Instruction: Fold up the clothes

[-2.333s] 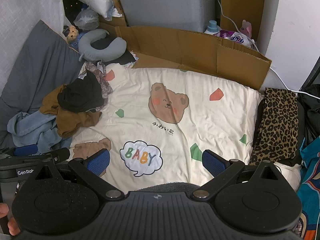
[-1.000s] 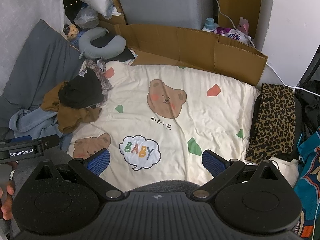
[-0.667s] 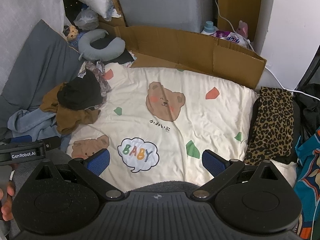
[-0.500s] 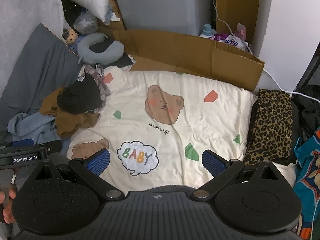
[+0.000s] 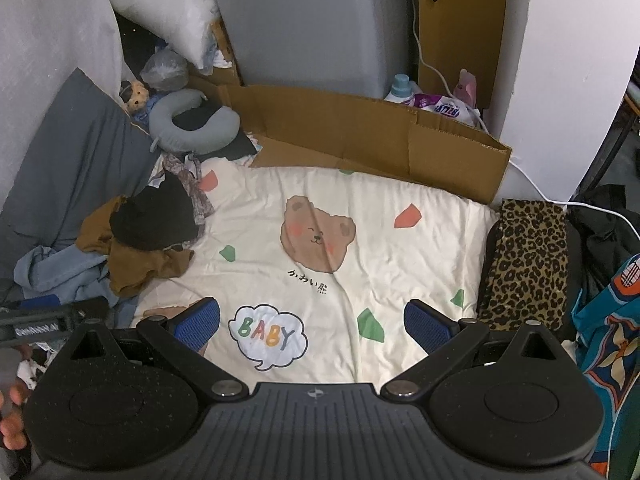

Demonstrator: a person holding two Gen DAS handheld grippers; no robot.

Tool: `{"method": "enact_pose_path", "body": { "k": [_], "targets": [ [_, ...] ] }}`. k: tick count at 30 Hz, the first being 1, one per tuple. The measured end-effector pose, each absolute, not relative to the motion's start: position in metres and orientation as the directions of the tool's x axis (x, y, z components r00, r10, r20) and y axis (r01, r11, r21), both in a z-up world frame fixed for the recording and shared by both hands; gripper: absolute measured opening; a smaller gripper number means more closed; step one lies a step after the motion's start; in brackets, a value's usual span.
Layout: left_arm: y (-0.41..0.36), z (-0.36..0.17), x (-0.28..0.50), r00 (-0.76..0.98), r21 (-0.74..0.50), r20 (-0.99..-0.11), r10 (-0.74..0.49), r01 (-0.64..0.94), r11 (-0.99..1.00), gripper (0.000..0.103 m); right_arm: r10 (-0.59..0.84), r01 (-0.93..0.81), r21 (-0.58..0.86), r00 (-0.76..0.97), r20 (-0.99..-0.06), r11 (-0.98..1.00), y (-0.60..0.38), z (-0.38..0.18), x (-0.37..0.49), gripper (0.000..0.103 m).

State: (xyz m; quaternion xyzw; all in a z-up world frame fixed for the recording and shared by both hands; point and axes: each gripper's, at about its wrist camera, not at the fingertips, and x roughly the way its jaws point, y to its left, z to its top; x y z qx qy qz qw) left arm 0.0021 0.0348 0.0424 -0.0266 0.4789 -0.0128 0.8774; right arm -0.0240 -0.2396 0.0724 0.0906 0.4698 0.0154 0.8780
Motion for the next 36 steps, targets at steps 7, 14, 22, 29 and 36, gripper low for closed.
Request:
{"method": "enact_pose_path", "body": {
  "k": [7, 14, 22, 29, 36],
  "targets": [
    [0.048, 0.061, 0.005, 0.576, -0.051, -0.817, -0.032, -0.017, 0.999, 0.101, 0.111, 0.059, 0.177, 0.574, -0.811, 0.982, -0.238, 0.084, -0.019, 0.101],
    [0.07, 0.064, 0.022, 0.58, -0.039, -0.815, 0.001, -0.056, 0.998, 0.101, 0.131, 0.059, 0.202, 0.58, -0.804, 0.978, -0.237, 0.081, 0.009, 0.101],
    [0.1, 0.059, 0.048, 0.587, -0.036, -0.809, 0.025, -0.091, 0.995, 0.101, 0.145, 0.058, 0.219, 0.581, -0.801, 0.974, -0.236, 0.075, 0.043, 0.101],
    [0.122, 0.048, 0.073, 0.59, -0.058, -0.807, 0.014, -0.103, 0.993, 0.101, 0.14, 0.046, 0.206, 0.592, -0.794, 0.977, -0.229, 0.064, 0.075, 0.101],
    [0.14, 0.031, 0.097, 0.598, -0.067, -0.802, 0.001, -0.091, 0.994, 0.099, 0.12, 0.052, 0.191, 0.615, -0.78, 0.98, -0.226, 0.058, 0.108, 0.101]
  ]
}}
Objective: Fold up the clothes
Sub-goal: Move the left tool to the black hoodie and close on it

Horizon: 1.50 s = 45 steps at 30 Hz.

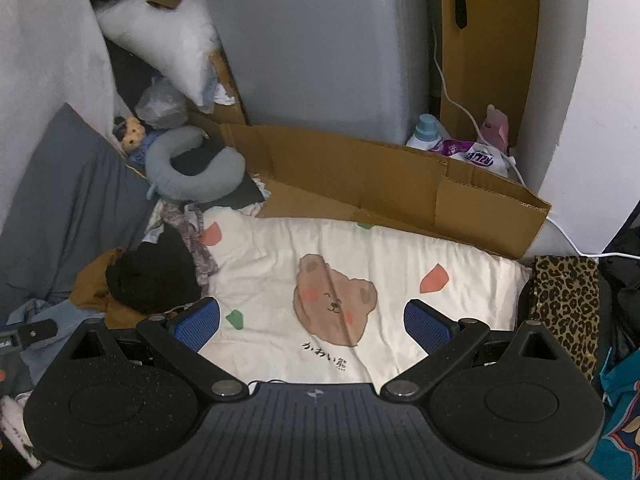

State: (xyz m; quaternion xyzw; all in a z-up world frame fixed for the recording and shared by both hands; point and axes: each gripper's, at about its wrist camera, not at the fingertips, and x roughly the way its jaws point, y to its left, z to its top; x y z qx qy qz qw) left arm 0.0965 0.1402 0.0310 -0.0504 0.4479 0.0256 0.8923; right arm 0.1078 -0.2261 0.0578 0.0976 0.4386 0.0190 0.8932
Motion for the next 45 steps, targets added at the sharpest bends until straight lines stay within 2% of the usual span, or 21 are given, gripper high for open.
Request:
{"method": "enact_pose_path", "body": {
  "k": [9, 14, 24, 29, 41, 45],
  "targets": [
    [0.176, 0.004, 0.131, 0.583, -0.077, -0.813, 0.011, -0.126, 0.989, 0.093, 0.109, -0.019, 0.123, 0.61, -0.785, 0.992, -0.206, 0.037, 0.159, 0.101],
    [0.198, -0.009, 0.142, 0.618, -0.054, -0.783, 0.07, -0.179, 0.982, 0.087, 0.149, -0.103, 0.108, 0.608, -0.78, 0.989, -0.191, 0.024, 0.183, 0.101],
    [0.234, -0.045, 0.17, 0.649, -0.056, -0.755, 0.095, -0.207, 0.977, 0.081, 0.254, -0.209, 0.157, 0.613, -0.749, 0.965, -0.171, -0.011, 0.224, 0.101],
    [0.248, -0.073, 0.187, 0.654, -0.056, -0.75, 0.098, -0.21, 0.976, 0.073, 0.307, -0.263, 0.18, 0.606, -0.734, 0.948, -0.159, -0.04, 0.241, 0.1],
    [0.29, -0.146, 0.231, 0.652, -0.14, -0.752, 0.092, -0.295, 0.945, 0.067, 0.386, -0.338, 0.214, 0.604, -0.697, 0.917, -0.132, -0.096, 0.272, 0.1],
    [0.298, -0.168, 0.243, 0.66, -0.161, -0.745, 0.102, -0.326, 0.932, 0.061, 0.41, -0.36, 0.224, 0.609, -0.679, 0.906, -0.121, -0.114, 0.277, 0.1]
  ]
}}
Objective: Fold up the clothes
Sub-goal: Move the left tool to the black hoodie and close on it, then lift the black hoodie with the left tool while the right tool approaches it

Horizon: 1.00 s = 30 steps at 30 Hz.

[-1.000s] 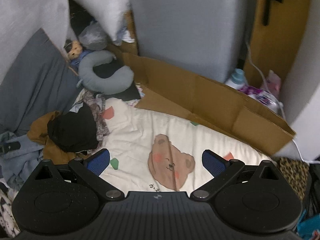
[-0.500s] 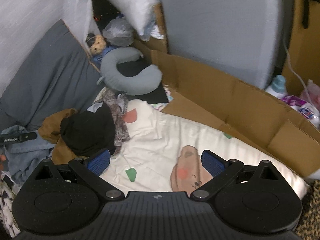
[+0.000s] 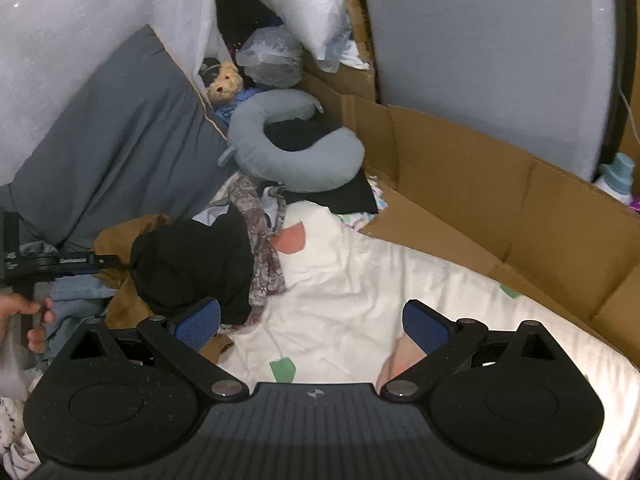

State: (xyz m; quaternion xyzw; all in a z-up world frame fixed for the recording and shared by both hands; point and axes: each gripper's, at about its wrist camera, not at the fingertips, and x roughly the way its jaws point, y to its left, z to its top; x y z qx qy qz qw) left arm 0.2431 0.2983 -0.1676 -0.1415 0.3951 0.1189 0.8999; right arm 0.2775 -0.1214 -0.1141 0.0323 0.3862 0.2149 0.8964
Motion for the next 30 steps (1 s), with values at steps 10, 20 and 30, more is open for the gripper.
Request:
{"method": "enact_pose_path", "body": {
  "k": [10, 20, 30],
  "targets": [
    [0.31, -0.216, 0.264, 0.647, -0.207, -0.758, 0.088, -0.365, 0.908, 0.004, 0.458, -0.357, 0.297, 0.566, -0.685, 0.886, -0.096, -0.171, 0.285, 0.1],
    [0.301, -0.22, 0.244, 0.694, -0.268, -0.718, 0.045, -0.335, 0.903, 0.002, 0.477, -0.382, 0.307, 0.522, -0.707, 0.872, -0.083, -0.193, 0.28, 0.1],
    [0.279, -0.206, 0.21, 0.712, -0.317, -0.699, -0.076, -0.212, 0.924, 0.001, 0.502, -0.43, 0.307, 0.473, -0.725, 0.849, -0.066, -0.199, 0.274, 0.099]
  ]
}}
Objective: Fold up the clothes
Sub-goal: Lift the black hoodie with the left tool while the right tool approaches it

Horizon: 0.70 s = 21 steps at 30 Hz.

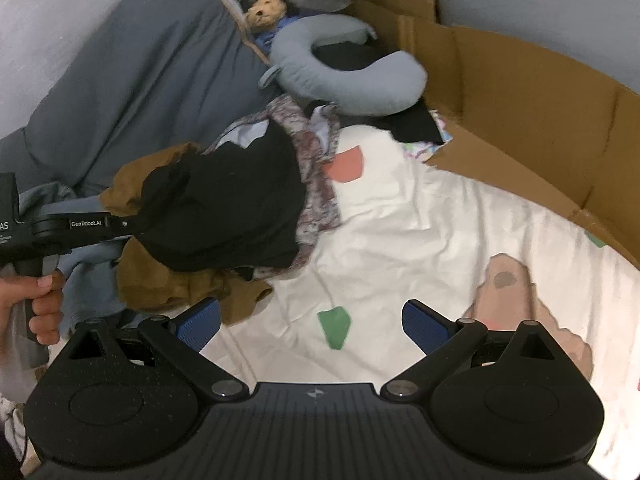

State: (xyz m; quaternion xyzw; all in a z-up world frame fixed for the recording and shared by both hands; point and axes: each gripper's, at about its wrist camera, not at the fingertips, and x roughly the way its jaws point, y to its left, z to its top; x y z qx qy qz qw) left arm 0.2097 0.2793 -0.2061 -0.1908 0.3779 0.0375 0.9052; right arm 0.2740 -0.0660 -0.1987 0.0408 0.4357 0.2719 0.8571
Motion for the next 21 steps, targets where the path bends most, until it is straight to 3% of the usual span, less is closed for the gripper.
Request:
{"method": "enact_pose_path", "body": {
  "k": [21],
  "targets": [
    [0.264, -0.219, 0.11, 0.612, -0.381, -0.757, -0.231, -0.124, 0.916, 0.001, 0.56, -0.5, 0.353, 0.359, -0.747, 0.791, -0.021, -0.222, 0.267, 0.099]
  ]
}}
